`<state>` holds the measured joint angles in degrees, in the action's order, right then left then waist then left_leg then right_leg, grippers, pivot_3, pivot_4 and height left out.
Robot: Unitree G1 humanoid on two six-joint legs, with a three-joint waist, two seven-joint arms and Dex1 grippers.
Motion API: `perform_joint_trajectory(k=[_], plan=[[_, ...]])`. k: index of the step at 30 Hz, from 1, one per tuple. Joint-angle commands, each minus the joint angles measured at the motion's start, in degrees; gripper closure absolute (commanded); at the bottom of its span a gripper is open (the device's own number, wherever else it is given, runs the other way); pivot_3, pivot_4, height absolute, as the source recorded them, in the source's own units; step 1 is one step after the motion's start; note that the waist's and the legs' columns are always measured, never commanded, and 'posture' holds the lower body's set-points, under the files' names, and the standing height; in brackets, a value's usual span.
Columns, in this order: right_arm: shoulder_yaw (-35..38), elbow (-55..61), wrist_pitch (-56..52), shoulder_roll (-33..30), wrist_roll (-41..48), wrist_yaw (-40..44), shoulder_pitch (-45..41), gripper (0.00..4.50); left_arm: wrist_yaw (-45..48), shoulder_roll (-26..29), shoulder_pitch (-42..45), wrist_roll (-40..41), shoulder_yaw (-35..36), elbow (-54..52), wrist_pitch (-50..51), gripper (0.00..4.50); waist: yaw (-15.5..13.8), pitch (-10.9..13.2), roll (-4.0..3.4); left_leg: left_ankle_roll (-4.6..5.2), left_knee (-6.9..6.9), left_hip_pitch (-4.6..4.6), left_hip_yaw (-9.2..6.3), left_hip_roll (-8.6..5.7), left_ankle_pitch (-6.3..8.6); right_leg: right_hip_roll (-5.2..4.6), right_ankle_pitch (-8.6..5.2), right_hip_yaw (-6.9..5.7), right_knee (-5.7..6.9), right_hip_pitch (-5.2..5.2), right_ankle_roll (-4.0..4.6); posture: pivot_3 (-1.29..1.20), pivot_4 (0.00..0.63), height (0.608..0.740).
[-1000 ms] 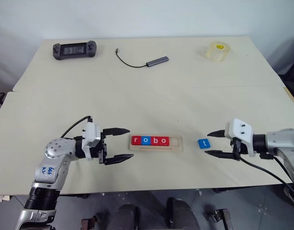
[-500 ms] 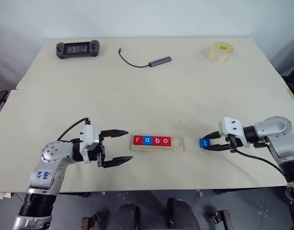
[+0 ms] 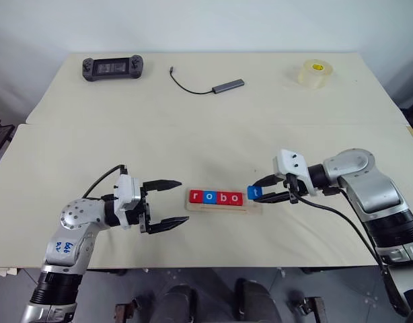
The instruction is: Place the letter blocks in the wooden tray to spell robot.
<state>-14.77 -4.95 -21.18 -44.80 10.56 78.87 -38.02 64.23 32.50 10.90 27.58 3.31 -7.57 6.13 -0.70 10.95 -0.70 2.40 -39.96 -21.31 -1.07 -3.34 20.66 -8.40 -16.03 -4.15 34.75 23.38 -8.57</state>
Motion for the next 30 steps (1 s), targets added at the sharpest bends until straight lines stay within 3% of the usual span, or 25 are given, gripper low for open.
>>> perform_joint_trajectory(k=[1,4,13,16,20,30], plan=[[-0.97,-0.30,1.49,0.85,-1.26,0.03,-0.82,3.05,-0.57,-0.14,-0.48,0.02,0.32,-1.42,-1.32,0.00,0.13,0.00,0.00,0.00,0.01,0.00,0.00,0.01,0.00,0.02,0.00,0.00,0.00,0.00,0.00,0.00,0.150,0.740],[-1.37,-0.80,1.22,1.40,-1.71,-0.08,-0.73,3.05,-0.93,-0.10,-0.89,0.06,0.41,-1.78,-1.45,0.00,0.27,0.00,0.00,0.00,0.01,0.00,0.01,0.02,0.00,0.03,0.00,0.00,0.01,0.01,0.00,0.00,0.150,0.740],[0.74,0.49,-1.36,1.35,-0.09,-0.15,-0.77,0.02,-1.49,0.21,-1.40,0.13,0.67,-2.10,-1.64,0.00,0.68,0.00,0.00,0.00,0.01,0.00,0.01,0.03,0.00,0.03,0.00,0.00,0.01,0.01,0.00,0.00,0.150,0.740],[3.05,0.63,-2.17,-0.37,0.92,0.09,-0.61,0.02,-1.46,0.35,-1.54,0.12,0.75,-1.99,-1.80,0.00,0.61,0.00,0.00,0.00,0.01,0.00,0.01,0.02,0.00,0.02,0.00,0.00,0.01,0.01,0.00,0.00,0.150,0.740],[5.15,1.04,-2.56,-3.16,2.77,1.72,1.32,0.98,-1.56,0.42,-1.53,0.05,0.80,-1.69,-2.03,0.00,0.58,0.00,0.00,0.00,0.01,0.00,0.00,0.02,0.00,0.02,0.00,-0.01,0.00,0.00,0.00,0.00,0.150,0.740],[2.15,-1.27,-0.57,-0.39,-0.68,-0.83,2.46,4.43,-2.10,0.19,-1.68,-0.36,0.44,-1.84,-2.07,0.00,0.79,0.00,0.00,-0.01,0.00,0.02,0.04,0.06,0.00,0.05,0.00,0.02,0.03,0.01,0.00,0.00,0.150,0.740]])
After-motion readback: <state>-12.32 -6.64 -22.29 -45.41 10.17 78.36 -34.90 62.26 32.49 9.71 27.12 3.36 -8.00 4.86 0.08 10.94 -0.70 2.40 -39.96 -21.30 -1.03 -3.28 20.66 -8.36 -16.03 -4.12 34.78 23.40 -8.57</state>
